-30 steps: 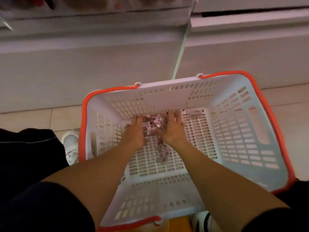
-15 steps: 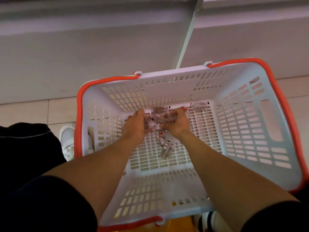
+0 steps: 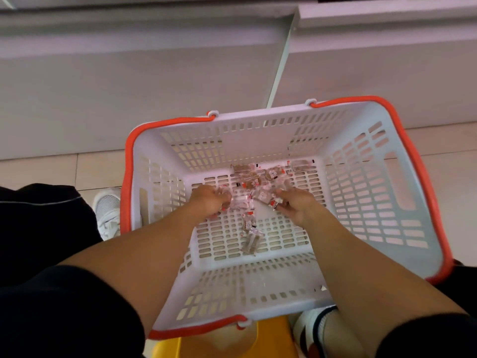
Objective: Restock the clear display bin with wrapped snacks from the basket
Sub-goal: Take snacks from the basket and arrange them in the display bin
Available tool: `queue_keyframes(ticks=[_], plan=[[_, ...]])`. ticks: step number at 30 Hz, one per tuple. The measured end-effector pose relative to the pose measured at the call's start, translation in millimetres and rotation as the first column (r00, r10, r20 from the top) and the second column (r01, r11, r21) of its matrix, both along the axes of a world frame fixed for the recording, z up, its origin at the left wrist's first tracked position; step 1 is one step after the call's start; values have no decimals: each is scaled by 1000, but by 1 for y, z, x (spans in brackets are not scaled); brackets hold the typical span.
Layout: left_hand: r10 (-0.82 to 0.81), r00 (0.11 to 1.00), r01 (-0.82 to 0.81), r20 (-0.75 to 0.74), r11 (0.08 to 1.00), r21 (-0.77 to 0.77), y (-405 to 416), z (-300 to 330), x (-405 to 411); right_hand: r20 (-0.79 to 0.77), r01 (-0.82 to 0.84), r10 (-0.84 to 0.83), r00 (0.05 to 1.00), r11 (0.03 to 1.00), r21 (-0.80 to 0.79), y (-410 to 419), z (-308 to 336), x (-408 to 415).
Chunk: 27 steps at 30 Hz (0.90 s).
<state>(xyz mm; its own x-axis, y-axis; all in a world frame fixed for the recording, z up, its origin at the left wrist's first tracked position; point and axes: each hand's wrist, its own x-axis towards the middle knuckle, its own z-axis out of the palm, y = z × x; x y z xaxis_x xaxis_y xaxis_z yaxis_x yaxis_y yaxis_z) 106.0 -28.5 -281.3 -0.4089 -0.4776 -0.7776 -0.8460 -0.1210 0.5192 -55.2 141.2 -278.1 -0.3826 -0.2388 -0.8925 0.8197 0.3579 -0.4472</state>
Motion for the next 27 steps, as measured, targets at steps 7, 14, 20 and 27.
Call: queue_keyframes(ticks=[7,14,20,27], plan=[[297,952,-202,-75,793,574,3,31,-1,-387,-176,251,887,960,219,-6,31,-9],[246,913,-10,-327,812,583,-5,115,-16,-415,-482,409,813,872,-85,-19,146,-37],[-1,870,260,-494,851,457,-23,248,-15,-506,-717,567,650,678,-161,-16,266,-47],[34,880,207,-473,870,448,-15,351,10,-897,-651,91,433,720,-241,-2,347,0]])
